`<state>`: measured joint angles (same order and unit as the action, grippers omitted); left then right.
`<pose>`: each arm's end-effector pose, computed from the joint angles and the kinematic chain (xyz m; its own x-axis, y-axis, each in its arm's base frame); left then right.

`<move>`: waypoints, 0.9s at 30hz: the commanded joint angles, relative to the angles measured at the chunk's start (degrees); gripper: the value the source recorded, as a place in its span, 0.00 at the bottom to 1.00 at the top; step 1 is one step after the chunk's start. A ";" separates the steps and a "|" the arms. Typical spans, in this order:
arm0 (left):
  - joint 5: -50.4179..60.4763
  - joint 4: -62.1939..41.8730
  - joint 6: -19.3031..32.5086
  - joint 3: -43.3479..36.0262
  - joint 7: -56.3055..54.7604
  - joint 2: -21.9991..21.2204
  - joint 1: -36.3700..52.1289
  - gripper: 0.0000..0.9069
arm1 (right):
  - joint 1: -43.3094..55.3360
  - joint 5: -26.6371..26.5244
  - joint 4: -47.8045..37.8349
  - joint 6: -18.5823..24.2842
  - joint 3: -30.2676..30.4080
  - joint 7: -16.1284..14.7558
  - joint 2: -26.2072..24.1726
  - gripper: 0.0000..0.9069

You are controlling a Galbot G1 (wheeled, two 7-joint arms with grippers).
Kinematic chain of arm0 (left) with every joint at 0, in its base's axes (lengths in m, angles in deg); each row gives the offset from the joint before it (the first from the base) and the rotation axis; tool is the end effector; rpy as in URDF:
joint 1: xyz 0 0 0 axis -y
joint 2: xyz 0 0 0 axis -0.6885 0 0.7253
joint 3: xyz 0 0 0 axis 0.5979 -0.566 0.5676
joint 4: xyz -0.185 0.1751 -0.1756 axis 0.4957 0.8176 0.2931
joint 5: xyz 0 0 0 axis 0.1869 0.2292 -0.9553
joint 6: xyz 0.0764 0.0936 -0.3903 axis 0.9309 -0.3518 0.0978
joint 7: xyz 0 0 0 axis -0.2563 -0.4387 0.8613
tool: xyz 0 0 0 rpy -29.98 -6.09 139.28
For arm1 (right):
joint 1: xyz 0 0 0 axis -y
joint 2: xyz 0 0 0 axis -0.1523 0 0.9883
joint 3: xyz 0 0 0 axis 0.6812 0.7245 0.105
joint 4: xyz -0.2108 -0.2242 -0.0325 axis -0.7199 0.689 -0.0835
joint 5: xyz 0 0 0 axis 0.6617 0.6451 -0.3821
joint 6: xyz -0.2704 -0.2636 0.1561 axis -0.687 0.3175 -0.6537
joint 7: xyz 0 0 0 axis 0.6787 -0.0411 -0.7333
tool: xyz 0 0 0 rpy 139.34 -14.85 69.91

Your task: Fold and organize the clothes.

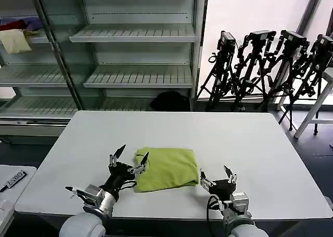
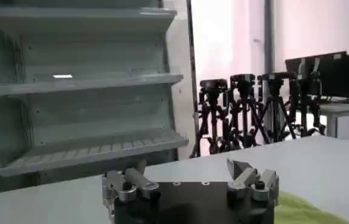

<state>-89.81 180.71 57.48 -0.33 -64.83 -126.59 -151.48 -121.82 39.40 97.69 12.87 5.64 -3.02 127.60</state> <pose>0.2895 -0.0179 -0.1852 -0.9467 0.3066 0.0986 0.3139 0.9469 0.0691 0.2726 0.0340 -0.1939 -0.9422 -0.0819 0.3249 -0.1058 0.9928 -0.0564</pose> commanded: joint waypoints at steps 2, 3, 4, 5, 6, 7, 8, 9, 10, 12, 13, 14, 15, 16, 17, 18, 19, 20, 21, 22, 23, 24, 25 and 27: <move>0.08 0.04 0.28 0.35 -0.06 0.00 -0.99 1.00 | 0.71 3.22 -5.68 1.55 4.22 -1.01 -0.24 1.00; 0.08 0.07 0.34 0.40 -0.08 -0.01 -1.22 1.00 | 0.54 3.30 -5.75 1.72 4.21 -1.18 -0.26 1.00; 0.09 0.09 0.41 0.43 -0.08 -0.01 -1.35 1.00 | 0.05 3.30 -6.16 2.22 4.15 -1.48 -0.35 1.00; 0.15 0.10 0.48 0.45 -0.09 -0.01 -1.47 1.00 | -0.44 3.33 -6.29 2.77 4.00 -1.69 -0.46 1.00; 0.17 0.09 0.58 0.45 -0.08 0.00 -1.58 1.00 | -0.76 3.24 -6.21 2.91 3.86 -1.72 -0.56 1.00; 0.20 0.05 0.66 0.47 -0.09 0.03 -1.66 1.00 | -0.95 3.16 -6.09 3.08 3.76 -1.74 -0.61 1.00; 0.22 0.05 0.66 0.49 -0.09 0.04 -1.67 1.00 | -1.53 3.17 -5.67 3.49 3.39 -1.79 -0.66 1.00; 0.22 0.05 0.69 0.50 -0.09 0.05 -1.71 1.00 | -1.93 3.18 -5.33 3.68 2.92 -1.95 -0.69 1.00; 0.22 0.07 0.70 0.51 -0.09 0.04 -1.68 1.00 | -2.31 3.17 -5.00 3.88 2.68 -2.01 -0.75 1.00; 0.20 0.05 0.71 0.53 -0.09 0.10 -1.65 1.00 | -3.33 3.13 -4.18 4.26 1.74 -1.96 -0.93 1.00; 0.21 0.05 0.71 0.51 -0.09 0.10 -1.62 1.00 | -3.50 3.10 -4.06 4.26 1.67 -1.99 -0.94 1.00; 0.21 0.03 0.70 0.51 -0.10 0.10 -1.60 1.00 | -4.07 3.03 -3.77 4.24 0.91 -2.04 -0.93 1.00; 0.21 0.03 0.71 0.50 -0.10 0.09 -1.58 1.00 | -4.56 3.06 -3.46 4.23 0.10 -2.40 -0.86 1.00; 0.21 0.04 0.70 0.48 -0.11 0.08 -1.56 1.00 | -4.77 3.02 -3.38 4.31 0.01 -2.57 -0.86 1.00; 0.21 0.03 0.71 0.48 -0.12 0.05 -1.54 1.00 | -5.23 3.01 -3.16 4.47 -0.67 -2.57 -0.85 1.00; 0.21 0.04 0.70 0.47 -0.13 0.03 -1.53 1.00 | -5.36 2.94 -3.08 4.49 -0.84 -2.54 -0.84 1.00; 0.21 0.06 0.72 0.45 -0.13 0.02 -1.54 1.00 | -5.44 2.84 -2.91 4.55 -1.19 -2.54 -0.80 1.00; 0.20 0.11 0.71 0.46 -0.13 0.01 -1.53 1.00 | -5.63 2.75 -2.32 4.93 -2.08 -2.58 -0.67 1.00; 0.17 0.18 0.73 0.48 -0.13 0.00 -1.55 1.00 | -5.60 2.45 -1.75 5.16 -2.58 -2.36 -0.54 1.00; 0.05 0.27 0.77 0.52 -0.14 -0.03 -1.58 1.00 | -5.41 1.94 -1.14 5.17 -3.52 -2.38 -0.27 1.00; -0.17 0.35 0.82 0.59 -0.17 -0.05 -1.62 1.00 | -5.13 1.45 -0.36 5.21 -4.85 -2.44 0.17 1.00; -0.39 0.49 0.97 0.66 -0.27 -0.18 -1.65 1.00 | -4.93 1.39 0.22 5.20 -5.65 -2.51 0.38 1.00; -1.28 0.62 1.32 0.78 -0.57 -0.29 -1.68 1.00 | -4.46 1.13 1.08 5.22 -7.55 -2.66 0.44 1.00; -3.18 0.82 1.73 0.95 -0.89 -0.39 -1.76 1.00 | -3.99 0.16 2.46 5.06 -9.58 -2.75 -0.52 1.00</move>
<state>-90.10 181.15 58.50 0.40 -65.23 -126.80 -153.09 -125.67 41.42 95.69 17.27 4.13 -5.36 127.34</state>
